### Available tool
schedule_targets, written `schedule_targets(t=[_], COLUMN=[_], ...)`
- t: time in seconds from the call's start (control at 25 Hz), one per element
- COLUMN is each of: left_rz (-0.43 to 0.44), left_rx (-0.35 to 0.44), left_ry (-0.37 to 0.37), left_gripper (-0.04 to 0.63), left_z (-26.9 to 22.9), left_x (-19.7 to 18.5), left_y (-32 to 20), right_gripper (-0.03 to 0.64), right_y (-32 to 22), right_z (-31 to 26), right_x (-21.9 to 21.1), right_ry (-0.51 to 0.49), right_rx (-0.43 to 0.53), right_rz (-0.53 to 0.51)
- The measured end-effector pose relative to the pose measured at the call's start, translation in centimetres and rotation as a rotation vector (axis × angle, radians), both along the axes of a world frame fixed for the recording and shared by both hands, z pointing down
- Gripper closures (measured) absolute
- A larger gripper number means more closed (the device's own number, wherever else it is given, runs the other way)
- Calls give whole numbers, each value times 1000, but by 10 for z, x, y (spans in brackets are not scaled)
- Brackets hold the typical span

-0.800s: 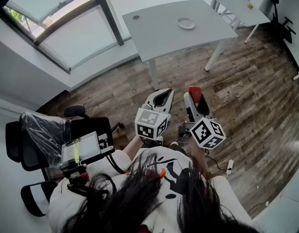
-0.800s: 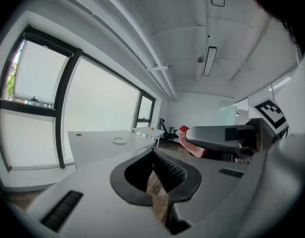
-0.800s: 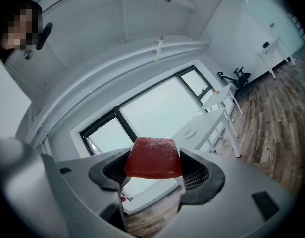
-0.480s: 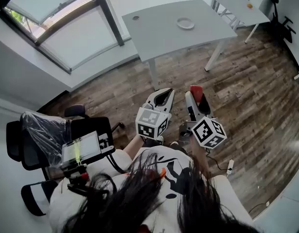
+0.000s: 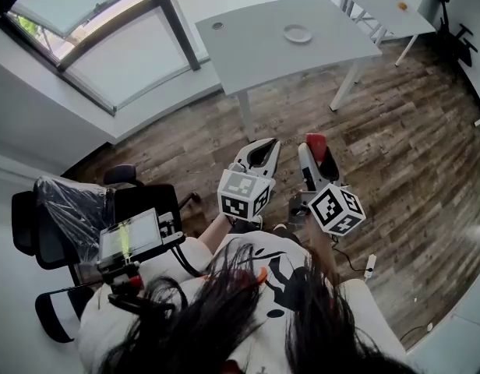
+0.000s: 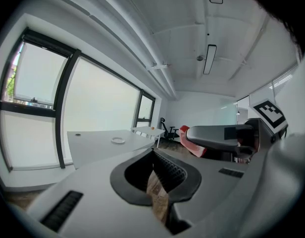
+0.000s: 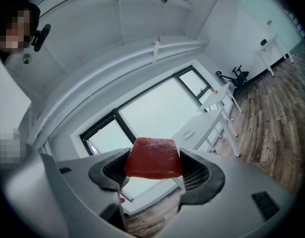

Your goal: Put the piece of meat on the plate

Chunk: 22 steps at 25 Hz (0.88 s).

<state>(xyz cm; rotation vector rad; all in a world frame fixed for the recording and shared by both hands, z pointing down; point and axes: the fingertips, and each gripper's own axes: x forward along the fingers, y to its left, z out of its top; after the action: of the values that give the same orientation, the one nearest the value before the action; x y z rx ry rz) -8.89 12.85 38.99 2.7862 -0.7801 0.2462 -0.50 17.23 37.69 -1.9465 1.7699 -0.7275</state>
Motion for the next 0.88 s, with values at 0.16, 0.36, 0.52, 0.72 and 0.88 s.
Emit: schedule_targets(t=[0.16,0.36,0.52,0.72,0.88], left_rz=[-3,-10,-27,-25,-21], left_rx=[-3,7,4,-8,-19], left_ry=[0,-11,-4,-23,-44], left_gripper=[589,589,589,589,589], left_z=[-2,8,10,18,25], left_x=[9,43,55,72,79], left_y=[2,17,18,20,16], right_gripper=[310,310,310,310,310], right_y=[2,17,20,20,11], right_z=[-2,10,13,19,25], right_x=[8,41,54,72,79], right_ry=[0,-10,-7,-22,-41], right_rx=[-5,3,-1,-10,-20], right_rz=[-3,-16,-28,-33,-36])
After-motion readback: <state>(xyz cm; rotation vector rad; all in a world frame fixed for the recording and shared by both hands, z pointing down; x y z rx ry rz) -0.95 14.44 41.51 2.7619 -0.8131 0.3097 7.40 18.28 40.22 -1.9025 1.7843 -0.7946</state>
